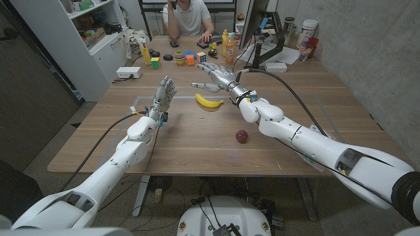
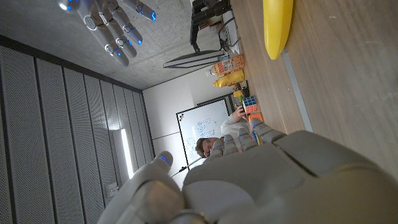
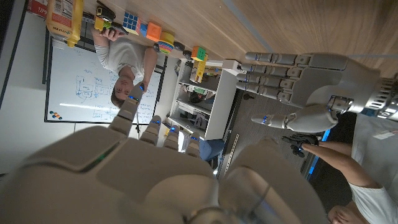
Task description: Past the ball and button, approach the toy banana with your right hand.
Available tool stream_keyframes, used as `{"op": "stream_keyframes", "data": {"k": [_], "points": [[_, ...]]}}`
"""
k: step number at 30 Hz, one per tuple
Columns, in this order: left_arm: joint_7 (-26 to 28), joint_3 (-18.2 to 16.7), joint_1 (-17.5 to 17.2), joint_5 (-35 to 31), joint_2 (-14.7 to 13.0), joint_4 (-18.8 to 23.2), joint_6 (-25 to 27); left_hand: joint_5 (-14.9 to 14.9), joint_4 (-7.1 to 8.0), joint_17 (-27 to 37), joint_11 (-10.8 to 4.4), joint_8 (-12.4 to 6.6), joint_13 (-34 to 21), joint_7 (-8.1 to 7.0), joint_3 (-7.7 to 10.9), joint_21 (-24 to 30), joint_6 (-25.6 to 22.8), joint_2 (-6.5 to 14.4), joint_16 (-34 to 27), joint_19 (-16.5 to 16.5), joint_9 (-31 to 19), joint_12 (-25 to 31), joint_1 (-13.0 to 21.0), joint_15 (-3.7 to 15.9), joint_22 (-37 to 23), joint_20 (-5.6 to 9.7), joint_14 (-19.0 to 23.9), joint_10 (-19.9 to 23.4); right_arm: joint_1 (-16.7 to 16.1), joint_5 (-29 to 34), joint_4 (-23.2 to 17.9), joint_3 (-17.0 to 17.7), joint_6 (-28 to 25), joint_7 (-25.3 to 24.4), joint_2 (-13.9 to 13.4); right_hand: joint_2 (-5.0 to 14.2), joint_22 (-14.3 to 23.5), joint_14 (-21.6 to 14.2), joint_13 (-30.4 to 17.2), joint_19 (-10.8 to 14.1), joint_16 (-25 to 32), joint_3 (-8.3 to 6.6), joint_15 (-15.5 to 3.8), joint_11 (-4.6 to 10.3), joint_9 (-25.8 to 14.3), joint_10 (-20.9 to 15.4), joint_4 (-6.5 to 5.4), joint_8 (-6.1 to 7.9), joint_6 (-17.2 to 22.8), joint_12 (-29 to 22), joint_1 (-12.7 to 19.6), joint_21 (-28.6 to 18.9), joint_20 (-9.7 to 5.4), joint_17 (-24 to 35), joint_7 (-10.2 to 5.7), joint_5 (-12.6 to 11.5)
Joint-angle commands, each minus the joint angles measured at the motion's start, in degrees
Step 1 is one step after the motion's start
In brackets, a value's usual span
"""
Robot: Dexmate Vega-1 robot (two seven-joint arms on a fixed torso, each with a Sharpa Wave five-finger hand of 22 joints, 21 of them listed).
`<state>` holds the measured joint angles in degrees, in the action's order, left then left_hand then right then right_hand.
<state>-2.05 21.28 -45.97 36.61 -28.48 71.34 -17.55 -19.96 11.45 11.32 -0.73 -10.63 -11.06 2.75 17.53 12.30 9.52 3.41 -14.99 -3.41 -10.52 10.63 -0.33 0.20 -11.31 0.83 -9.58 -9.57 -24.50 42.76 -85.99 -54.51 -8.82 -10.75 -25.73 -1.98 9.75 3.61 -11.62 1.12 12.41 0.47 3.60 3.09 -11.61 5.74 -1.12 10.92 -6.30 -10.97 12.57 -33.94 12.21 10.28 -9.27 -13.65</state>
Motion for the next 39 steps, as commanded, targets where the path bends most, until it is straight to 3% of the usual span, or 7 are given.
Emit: {"op": "stream_keyframes", "data": {"k": [1, 5, 19, 39], "points": [[-0.1, -0.2, 0.1, 0.1, 0.0, -0.4, -0.4, -0.6, -0.12, 0.1, -0.14, -0.36, -0.2, -0.05, -0.05, 0.2, 5.1, 7.3, -0.3, 0.2, -0.2, 0.4, 0.0, -0.24, -0.3, 0.1, -7.2, -4.8, 4.2, 2.3, 5.0, -3.5, -4.5, 7.4, 3.2, 0.09, 0.1, 0.7, -0.2, 1.1, -0.3, 0.6, 0.44, -1.29, -0.3, 1.5, -0.33, 0.04, -0.6, 0.2, 0.0, 0.6, 0.2, 0.1, 2.21, 0.2], [0.2, -0.3, -0.1, 0.0, -0.1, -0.2, -0.2, -0.6, -0.12, 0.1, -0.15, -0.35, -0.2, -0.04, -0.06, 0.2, 5.1, 7.3, -0.3, 0.1, -0.2, 0.4, 0.0, -0.22, -0.3, 0.13, -7.3, -4.9, 5.3, 2.4, 7.4, -4.4, -4.8, 7.4, 3.8, 0.07, 0.1, 0.6, -0.3, 1.4, -0.3, 0.75, 0.72, -1.71, -0.3, 1.4, -0.42, 0.07, -0.7, 0.0, -0.2, 0.8, 0.18, 0.1, 2.28, 0.2], [0.8, -0.3, -0.4, -0.1, -0.2, 0.8, -0.2, -0.6, -0.11, 0.1, -0.12, -0.36, -0.2, -0.08, -0.14, 0.2, 5.1, 7.3, -0.3, 0.1, -0.2, 0.4, 0.0, -0.28, -0.3, 0.13, -7.2, -4.8, 7.8, 3.5, 12.2, -8.2, -5.2, 8.0, 4.8, 0.9, 0.1, 0.0, -0.3, 2.4, -0.1, 0.44, 0.47, -0.96, -0.3, 0.5, -0.19, 0.67, 0.3, -0.5, 0.7, 1.4, 0.16, 0.1, 1.83, 0.0], [1.7, -0.3, -0.7, -0.4, -0.3, 1.6, 0.5, -0.7, -0.12, 0.1, -0.04, -0.35, -0.2, -0.02, -0.27, 0.2, 5.1, 7.3, -0.3, 0.1, -0.2, 0.4, 0.0, -0.32, -0.3, 0.06, -7.3, -4.9, 11.2, 1.5, 22.5, -12.5, -4.7, 9.3, 8.8, 1.63, 0.1, -0.5, -0.3, 3.2, 0.0, 0.11, 0.03, -1.18, -0.3, 0.0, 0.11, 0.78, 0.4, -0.7, 1.6, 2.0, 0.16, 0.0, 2.07, -0.1]]}}
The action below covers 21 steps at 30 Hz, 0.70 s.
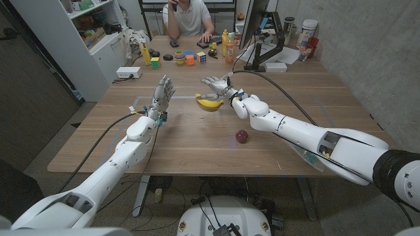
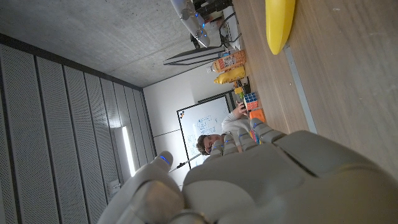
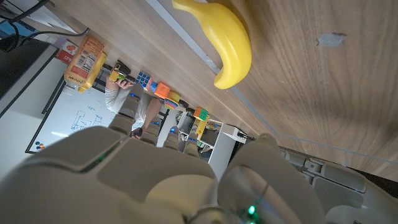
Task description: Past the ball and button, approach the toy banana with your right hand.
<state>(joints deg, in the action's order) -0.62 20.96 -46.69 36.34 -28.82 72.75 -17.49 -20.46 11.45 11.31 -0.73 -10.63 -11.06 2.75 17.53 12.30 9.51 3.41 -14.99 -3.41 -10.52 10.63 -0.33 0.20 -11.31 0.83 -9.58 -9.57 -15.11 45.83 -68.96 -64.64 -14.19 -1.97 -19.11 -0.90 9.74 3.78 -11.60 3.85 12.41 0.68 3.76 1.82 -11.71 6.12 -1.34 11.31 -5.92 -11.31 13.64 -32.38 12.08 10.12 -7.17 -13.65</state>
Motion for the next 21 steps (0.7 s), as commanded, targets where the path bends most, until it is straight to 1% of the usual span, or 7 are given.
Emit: {"op": "stream_keyframes", "data": {"k": [1, 9, 14, 17, 19, 21], "points": [[0.4, 0.0, 0.1, -0.2, 0.0, 0.1, 0.4, -0.2, -0.12, 0.1, -0.07, -0.37, -0.2, -0.05, -0.28, 0.2, 5.1, 7.3, -0.3, 0.1, -0.2, 0.4, 0.0, -0.31, -0.3, 0.11, -7.3, -4.9, 2.1, -1.7, 6.3, -2.7, 0.9, 0.6, 2.6, 0.6, 0.2, -0.7, -0.3, 0.6, -0.1, -0.13, -0.14, 0.12, -0.2, -0.4, 0.36, 0.38, 0.0, -0.4, 0.6, 0.4, 0.28, 0.2, -0.01, -0.1], [0.6, -0.1, 0.1, -0.1, 0.0, -0.1, 0.4, -0.2, -0.12, 0.1, -0.07, -0.38, -0.2, 0.0, -0.31, 0.2, 5.1, 7.3, -0.3, 0.2, -0.2, 0.4, 0.0, -0.3, -0.3, 0.11, -7.3, -4.9, 3.2, -2.9, 10.1, -4.8, 2.3, 1.3, 4.2, 0.98, 0.2, -1.0, -0.3, 1.2, 0.0, -0.34, -0.32, 0.05, -0.2, -0.6, 0.55, 0.38, -0.1, -0.4, 1.1, 0.6, 0.22, 0.2, 0.05, -0.2], [0.3, 0.0, 0.4, -0.1, 0.2, -0.5, 0.5, -0.2, -0.12, 0.1, -0.03, -0.37, -0.2, 0.03, -0.35, 0.2, 5.1, 7.3, -0.3, 0.1, -0.2, 0.4, 0.0, -0.36, -0.3, 0.07, -7.3, -4.9, 3.7, -3.5, 11.4, -5.6, 2.8, 1.5, 4.7, 1.3, 0.2, -1.4, -0.3, 1.7, 0.1, -0.54, -0.38, 0.26, -0.2, -0.9, 0.76, 0.42, -0.1, -0.5, 1.6, 0.7, 0.18, 0.2, 0.14, -0.2], [0.2, 0.1, 0.6, -0.1, 0.3, -0.9, 0.5, -0.2, -0.12, 0.1, -0.03, -0.36, -0.2, -0.01, -0.37, 0.2, 5.1, 7.3, -0.3, 0.1, -0.2, 0.4, 0.0, -0.3, -0.3, 0.13, -7.3, -4.9, 4.0, -3.7, 11.8, -6.0, 2.9, 1.4, 4.7, 1.8, 0.2, -2.0, -0.2, 2.8, 0.2, -0.89, -0.9, 0.19, -0.2, -1.1, 1.13, 0.52, 0.0, -0.6, 2.5, 0.8, 0.06, 0.1, 0.19, -0.3], [0.1, 0.2, 0.7, -0.1, 0.5, -1.1, 0.5, -0.2, -0.12, 0.1, -0.06, -0.35, -0.2, 0.0, -0.38, 0.2, 5.1, 7.3, -0.3, 0.1, -0.2, 0.4, 0.0, -0.31, -0.3, 0.13, -7.3, -4.9, 4.0, -3.8, 11.9, -6.2, 2.9, 1.2, 4.7, 2.34, 0.2, -2.7, -0.2, 4.5, 0.4, -1.29, -1.34, 0.3, -0.2, -1.5, 1.62, 0.57, 0.0, -0.7, 3.7, 0.7, -0.07, 0.1, 0.18, -0.4], [0.0, 0.3, 0.9, -0.2, 0.5, -1.3, 0.4, -0.2, -0.12, 0.1, -0.02, -0.37, -0.2, -0.02, -0.39, 0.2, 5.1, 7.3, -0.3, 0.1, -0.2, 0.4, 0.0, -0.28, -0.3, 0.1, -7.3, -4.9, 4.1, -4.0, 12.0, -6.2, 3.1, 0.8, 4.7, 2.47, 0.2, -2.9, -0.2, 5.1, 0.4, -1.39, -1.36, 0.3, -0.2, -1.7, 1.77, 0.6, 0.1, -0.8, 4.0, 0.7, -0.09, 0.1, 0.2, -0.5]]}}
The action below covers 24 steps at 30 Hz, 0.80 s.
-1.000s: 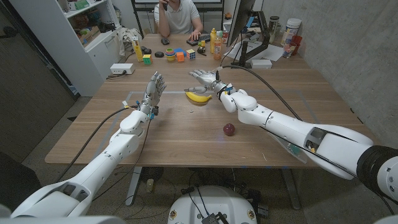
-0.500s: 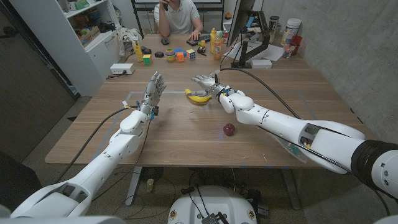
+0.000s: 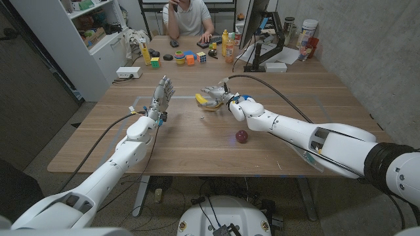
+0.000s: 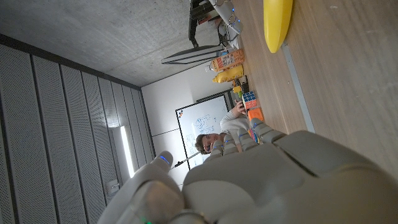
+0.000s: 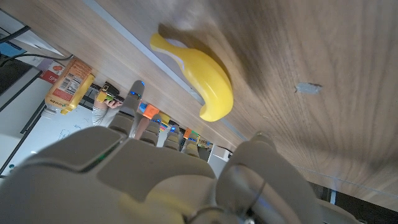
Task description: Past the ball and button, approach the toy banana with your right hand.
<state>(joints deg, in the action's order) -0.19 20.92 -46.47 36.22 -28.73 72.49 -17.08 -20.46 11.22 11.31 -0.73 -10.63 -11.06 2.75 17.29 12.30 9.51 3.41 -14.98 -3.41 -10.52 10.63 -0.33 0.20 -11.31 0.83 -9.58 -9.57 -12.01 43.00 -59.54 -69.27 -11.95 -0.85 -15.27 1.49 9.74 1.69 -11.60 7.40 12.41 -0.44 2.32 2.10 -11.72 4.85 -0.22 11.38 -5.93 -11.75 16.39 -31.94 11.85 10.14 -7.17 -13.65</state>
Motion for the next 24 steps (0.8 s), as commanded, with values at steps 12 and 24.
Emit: {"op": "stream_keyframes", "data": {"k": [12, 24], "points": [[-0.3, 0.4, 1.2, -0.1, 0.7, -1.7, 0.1, -0.3, 0.11, 0.1, 0.08, -0.37, -0.2, 0.02, -0.22, 0.2, 5.1, 7.2, -0.3, 0.2, -0.2, 0.4, 0.0, -0.36, -0.3, 0.11, -7.3, -4.9, 1.6, -2.2, 3.8, -1.8, 1.5, -1.2, 1.0, 0.65, 0.1, -1.3, -0.2, 4.6, 0.2, -0.65, -0.14, 0.06, -0.1, -0.9, 1.38, 0.51, 0.1, -0.3, 2.9, 0.2, 0.31, 0.0, 0.24, -0.5], [-0.7, 0.7, 2.2, -0.2, 1.4, -3.3, 0.0, -0.3, 0.11, 0.1, 0.06, -0.37, -0.2, 0.01, -0.29, 0.2, 5.1, 7.2, -0.2, 0.2, -0.2, 0.4, 0.0, -0.29, -0.3, 0.1, -7.3, -4.9, 2.5, -3.6, 7.0, -2.2, 3.1, -2.1, 2.1, 0.47, 0.1, -1.3, -0.2, 5.3, 0.0, -0.46, -0.33, 0.3, -0.2, -1.2, 1.51, 0.5, 0.2, -0.4, 3.0, 0.5, 0.44, 0.0, 0.09, -0.4]]}}
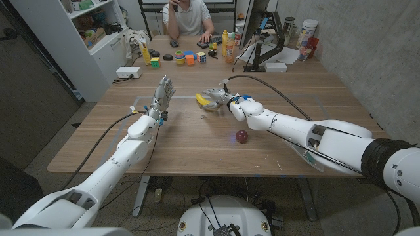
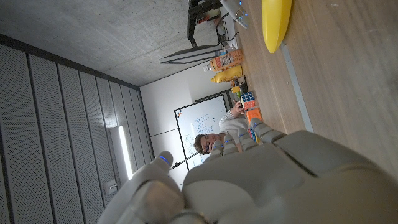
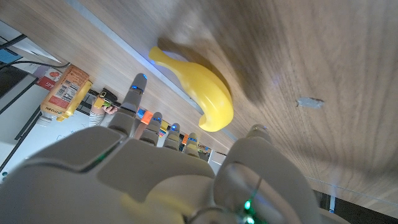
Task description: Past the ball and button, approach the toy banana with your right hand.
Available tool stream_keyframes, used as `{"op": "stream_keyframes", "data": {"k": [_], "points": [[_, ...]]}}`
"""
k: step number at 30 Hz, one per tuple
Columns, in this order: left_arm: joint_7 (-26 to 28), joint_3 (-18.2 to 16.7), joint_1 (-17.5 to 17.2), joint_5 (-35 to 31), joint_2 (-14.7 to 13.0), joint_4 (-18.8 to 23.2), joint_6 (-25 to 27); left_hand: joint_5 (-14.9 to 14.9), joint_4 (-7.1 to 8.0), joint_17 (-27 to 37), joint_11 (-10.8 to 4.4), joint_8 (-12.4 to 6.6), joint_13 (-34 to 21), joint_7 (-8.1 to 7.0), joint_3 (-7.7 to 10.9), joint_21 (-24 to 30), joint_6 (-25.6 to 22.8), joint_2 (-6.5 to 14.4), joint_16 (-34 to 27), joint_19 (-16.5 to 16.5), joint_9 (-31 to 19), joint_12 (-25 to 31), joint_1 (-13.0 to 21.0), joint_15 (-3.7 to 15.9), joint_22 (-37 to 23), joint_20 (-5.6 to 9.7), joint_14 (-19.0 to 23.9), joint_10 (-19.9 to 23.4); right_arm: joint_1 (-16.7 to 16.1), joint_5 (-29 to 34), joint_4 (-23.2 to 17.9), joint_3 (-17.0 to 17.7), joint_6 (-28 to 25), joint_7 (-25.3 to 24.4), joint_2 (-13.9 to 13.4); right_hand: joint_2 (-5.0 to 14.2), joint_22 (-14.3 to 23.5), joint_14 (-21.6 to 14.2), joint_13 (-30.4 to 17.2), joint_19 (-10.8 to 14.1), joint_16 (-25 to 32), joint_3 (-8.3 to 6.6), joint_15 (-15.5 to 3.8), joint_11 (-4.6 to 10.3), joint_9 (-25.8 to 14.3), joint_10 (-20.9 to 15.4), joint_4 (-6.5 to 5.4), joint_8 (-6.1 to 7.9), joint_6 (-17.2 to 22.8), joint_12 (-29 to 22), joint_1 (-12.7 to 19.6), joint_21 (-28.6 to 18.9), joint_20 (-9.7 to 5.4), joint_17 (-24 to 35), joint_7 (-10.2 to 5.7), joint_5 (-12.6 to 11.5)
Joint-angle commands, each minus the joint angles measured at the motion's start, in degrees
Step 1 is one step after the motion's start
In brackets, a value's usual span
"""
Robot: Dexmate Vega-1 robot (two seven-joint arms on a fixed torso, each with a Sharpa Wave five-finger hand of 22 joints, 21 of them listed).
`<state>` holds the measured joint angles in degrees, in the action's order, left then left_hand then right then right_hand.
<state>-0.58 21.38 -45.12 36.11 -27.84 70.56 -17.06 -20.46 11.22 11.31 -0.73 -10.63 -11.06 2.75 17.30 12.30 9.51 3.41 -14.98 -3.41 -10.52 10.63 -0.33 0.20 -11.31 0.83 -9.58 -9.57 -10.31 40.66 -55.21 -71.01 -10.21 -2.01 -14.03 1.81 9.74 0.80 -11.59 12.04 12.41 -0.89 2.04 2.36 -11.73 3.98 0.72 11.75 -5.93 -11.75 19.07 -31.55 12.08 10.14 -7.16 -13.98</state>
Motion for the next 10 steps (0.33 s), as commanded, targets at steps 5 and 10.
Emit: {"op": "stream_keyframes", "data": {"k": [5, 10], "points": [[-0.4, 0.4, 1.3, -0.1, 0.7, -1.9, 0.1, -0.3, 0.11, 0.1, 0.07, -0.37, -0.2, 0.01, -0.32, 0.2, 5.1, 7.2, -0.3, 0.2, -0.2, 0.4, 0.0, -0.32, -0.3, 0.1, -7.3, -4.9, 1.1, -1.8, 4.0, -0.6, 1.8, -1.2, 1.5, 0.12, 0.1, -0.5, -0.2, 0.9, 0.0, 0.06, -0.08, 0.24, -0.2, -0.5, 0.61, 0.12, 0.2, -0.4, 0.4, 0.3, 0.23, 0.0, 0.12, 0.0], [-0.5, 0.6, 1.6, -0.2, 0.9, -2.3, 0.1, -0.3, 0.1, 0.1, 0.06, -0.37, -0.2, 0.04, -0.34, 0.2, 5.1, 7.2, -0.2, 0.2, -0.2, 0.4, 0.0, -0.36, -0.3, 0.07, -7.3, -4.9, 1.3, -2.4, 4.8, -0.7, 2.3, -1.5, 1.6, 0.08, 0.1, -0.5, -0.2, 1.2, -0.1, 0.14, -0.16, 0.19, -0.2, -0.5, 0.63, 0.08, 0.1, -0.4, 0.5, 0.5, 0.25, 0.0, 0.22, 0.0]]}}
